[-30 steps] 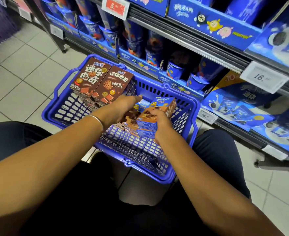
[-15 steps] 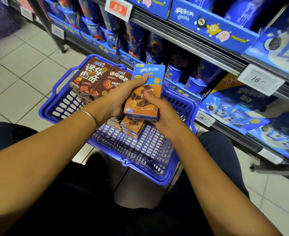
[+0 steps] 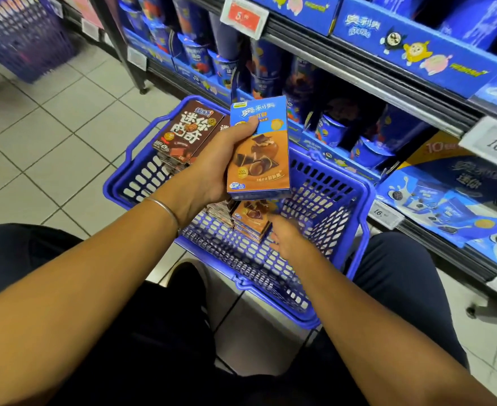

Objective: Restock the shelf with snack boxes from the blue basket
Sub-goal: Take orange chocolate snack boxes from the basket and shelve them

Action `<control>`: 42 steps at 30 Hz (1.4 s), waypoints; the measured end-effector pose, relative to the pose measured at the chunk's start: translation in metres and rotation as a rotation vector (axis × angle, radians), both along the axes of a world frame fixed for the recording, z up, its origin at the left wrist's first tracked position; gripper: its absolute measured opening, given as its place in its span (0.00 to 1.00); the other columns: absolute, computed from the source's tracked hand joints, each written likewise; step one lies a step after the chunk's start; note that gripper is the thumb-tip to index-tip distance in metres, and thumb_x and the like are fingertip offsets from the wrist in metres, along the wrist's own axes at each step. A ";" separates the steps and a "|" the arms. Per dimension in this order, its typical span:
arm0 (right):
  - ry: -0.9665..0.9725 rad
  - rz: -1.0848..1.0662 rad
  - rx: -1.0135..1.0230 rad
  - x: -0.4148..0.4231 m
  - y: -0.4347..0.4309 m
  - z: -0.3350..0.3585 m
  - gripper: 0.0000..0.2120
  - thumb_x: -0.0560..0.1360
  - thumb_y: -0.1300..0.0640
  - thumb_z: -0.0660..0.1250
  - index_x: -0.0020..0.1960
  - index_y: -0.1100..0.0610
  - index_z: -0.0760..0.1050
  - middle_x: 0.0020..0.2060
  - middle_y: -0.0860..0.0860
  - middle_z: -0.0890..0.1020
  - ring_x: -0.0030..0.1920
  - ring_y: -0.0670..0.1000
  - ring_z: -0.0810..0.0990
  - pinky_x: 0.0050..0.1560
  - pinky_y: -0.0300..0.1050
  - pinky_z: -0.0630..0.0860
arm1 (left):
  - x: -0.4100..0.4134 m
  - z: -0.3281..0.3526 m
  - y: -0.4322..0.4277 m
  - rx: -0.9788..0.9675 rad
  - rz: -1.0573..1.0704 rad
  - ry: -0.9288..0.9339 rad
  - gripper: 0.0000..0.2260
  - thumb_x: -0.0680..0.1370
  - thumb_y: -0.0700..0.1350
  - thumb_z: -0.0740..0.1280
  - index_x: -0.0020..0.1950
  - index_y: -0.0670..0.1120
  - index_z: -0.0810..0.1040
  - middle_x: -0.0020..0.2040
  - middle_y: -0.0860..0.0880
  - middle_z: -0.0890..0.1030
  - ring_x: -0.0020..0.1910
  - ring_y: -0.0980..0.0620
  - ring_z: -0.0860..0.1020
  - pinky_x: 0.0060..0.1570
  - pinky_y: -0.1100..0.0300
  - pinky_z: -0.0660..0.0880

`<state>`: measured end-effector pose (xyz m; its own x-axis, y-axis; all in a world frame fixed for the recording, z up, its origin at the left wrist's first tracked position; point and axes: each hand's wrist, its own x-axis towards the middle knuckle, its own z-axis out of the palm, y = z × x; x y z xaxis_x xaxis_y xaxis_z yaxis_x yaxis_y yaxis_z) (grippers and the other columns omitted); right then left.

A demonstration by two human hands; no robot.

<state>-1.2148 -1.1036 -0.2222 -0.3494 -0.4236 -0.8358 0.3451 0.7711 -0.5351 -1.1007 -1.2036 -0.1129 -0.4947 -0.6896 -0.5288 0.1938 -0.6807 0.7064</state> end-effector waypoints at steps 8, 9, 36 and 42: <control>-0.018 -0.090 -0.058 0.018 -0.014 -0.023 0.13 0.73 0.59 0.76 0.53 0.59 0.75 0.44 0.55 0.79 0.51 0.57 0.76 0.55 0.53 0.73 | 0.007 -0.001 0.000 0.018 0.012 -0.049 0.14 0.84 0.53 0.68 0.57 0.43 0.84 0.50 0.42 0.89 0.45 0.43 0.88 0.48 0.45 0.86; -0.014 -0.122 -0.068 0.018 -0.017 -0.024 0.11 0.72 0.61 0.76 0.48 0.58 0.74 0.42 0.54 0.79 0.49 0.56 0.76 0.53 0.52 0.73 | 0.007 -0.002 0.000 0.020 0.013 -0.055 0.14 0.84 0.53 0.68 0.57 0.43 0.84 0.50 0.42 0.89 0.45 0.43 0.88 0.47 0.45 0.86; 0.164 -0.317 -0.766 -0.052 0.005 0.071 0.08 0.73 0.64 0.69 0.50 0.60 0.74 0.39 0.53 0.81 0.39 0.50 0.81 0.41 0.42 0.78 | -0.015 0.011 -0.022 -0.090 0.153 -0.287 0.17 0.81 0.51 0.73 0.64 0.41 0.83 0.58 0.39 0.87 0.55 0.38 0.86 0.56 0.42 0.84; -0.005 -0.302 -0.903 -0.073 0.000 0.107 0.06 0.78 0.65 0.61 0.44 0.56 0.73 0.30 0.47 0.82 0.32 0.47 0.81 0.37 0.42 0.76 | -0.014 0.007 -0.022 -0.200 0.221 -0.372 0.28 0.79 0.50 0.77 0.73 0.38 0.73 0.56 0.39 0.87 0.50 0.41 0.88 0.44 0.47 0.86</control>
<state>-1.2880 -1.1035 -0.1150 -0.5469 -0.8024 -0.2391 0.4663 -0.0548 -0.8829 -1.1148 -1.2252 -0.1057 -0.1266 -0.8634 -0.4884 0.0277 -0.4953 0.8683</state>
